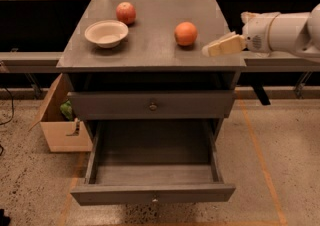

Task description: Place orange into middle drawer

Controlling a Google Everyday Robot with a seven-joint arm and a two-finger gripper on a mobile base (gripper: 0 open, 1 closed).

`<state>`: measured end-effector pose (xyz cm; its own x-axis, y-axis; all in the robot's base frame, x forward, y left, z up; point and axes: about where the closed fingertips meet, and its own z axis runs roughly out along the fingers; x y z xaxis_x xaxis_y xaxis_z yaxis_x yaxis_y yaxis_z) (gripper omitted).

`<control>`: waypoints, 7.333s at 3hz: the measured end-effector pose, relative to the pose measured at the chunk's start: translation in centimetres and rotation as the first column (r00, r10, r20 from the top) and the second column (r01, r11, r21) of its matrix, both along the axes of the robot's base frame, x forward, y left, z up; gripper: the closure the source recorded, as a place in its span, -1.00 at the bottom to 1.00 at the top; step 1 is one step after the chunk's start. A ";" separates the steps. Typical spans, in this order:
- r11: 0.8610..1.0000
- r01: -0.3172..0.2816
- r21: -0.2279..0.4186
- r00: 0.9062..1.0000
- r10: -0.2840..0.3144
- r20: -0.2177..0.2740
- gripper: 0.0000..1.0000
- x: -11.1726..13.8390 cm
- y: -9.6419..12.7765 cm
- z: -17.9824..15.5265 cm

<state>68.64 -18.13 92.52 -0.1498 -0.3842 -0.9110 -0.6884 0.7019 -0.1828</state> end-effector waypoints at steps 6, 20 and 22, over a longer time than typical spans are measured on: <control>0.993 -0.061 0.104 0.998 0.060 0.020 -1.00 10.2 5.1 -4.8; 0.904 -0.411 0.113 0.907 0.418 -0.043 1.00 -15.1 11.4 -12.9; 0.886 -0.459 -0.060 0.880 0.445 -0.166 1.00 -16.2 11.1 -22.5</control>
Offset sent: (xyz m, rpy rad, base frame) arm 0.0620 0.0591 -0.0150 0.1415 -0.0811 0.1151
